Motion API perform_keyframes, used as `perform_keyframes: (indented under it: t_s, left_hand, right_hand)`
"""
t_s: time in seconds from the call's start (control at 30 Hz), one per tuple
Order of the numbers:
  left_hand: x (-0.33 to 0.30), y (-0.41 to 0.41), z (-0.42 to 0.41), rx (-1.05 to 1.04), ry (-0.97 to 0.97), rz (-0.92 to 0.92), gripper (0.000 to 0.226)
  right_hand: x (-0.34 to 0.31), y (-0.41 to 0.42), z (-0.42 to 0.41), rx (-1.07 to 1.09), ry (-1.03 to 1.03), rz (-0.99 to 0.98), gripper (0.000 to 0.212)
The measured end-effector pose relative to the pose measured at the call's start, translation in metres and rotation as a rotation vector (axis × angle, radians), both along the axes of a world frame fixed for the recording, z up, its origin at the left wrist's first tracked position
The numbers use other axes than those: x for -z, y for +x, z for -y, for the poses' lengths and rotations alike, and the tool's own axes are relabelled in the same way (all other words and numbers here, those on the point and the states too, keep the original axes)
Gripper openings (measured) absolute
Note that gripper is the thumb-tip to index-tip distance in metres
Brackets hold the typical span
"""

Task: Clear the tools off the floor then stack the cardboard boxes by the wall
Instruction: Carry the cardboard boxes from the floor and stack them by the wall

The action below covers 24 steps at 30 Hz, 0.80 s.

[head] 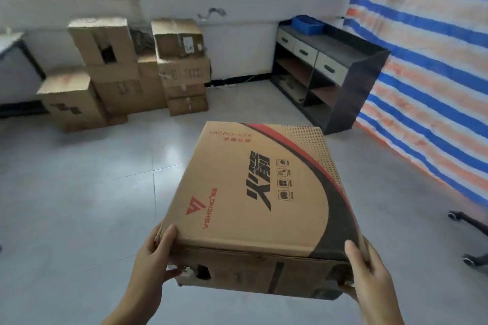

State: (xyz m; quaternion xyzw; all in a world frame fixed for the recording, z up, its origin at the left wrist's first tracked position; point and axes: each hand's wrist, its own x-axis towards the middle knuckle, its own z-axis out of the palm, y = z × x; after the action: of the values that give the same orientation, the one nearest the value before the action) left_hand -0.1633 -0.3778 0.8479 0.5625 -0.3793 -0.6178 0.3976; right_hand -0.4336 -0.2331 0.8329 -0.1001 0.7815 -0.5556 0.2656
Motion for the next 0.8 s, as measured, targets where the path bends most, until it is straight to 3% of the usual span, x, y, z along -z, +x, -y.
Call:
perform_keyframes:
  t_s: [0.13,0.33,0.63,0.8]
  left_hand:
    - [-0.005,0.005,0.039,-0.158,-0.027,0.017,0.015]
    - [0.005,0.045,0.129,-0.357,-0.040,0.047,0.023]
    - [-0.005,0.142,0.318,-0.484,-0.054,0.059,0.032]
    - [-0.010,0.180,0.412,-0.531,-0.067,0.057,0.022]
  right_hand:
    - [-0.011,-0.014,0.096,-0.193,-0.004,-0.003,0.012]
    - [-0.009,0.018,0.242,-0.391,-0.036,0.005,0.018]
    - [-0.006,0.113,0.463,-0.474,-0.057,0.029,0.030]
    - [-0.009,0.152,0.567,-0.521,-0.043,0.041,0.025]
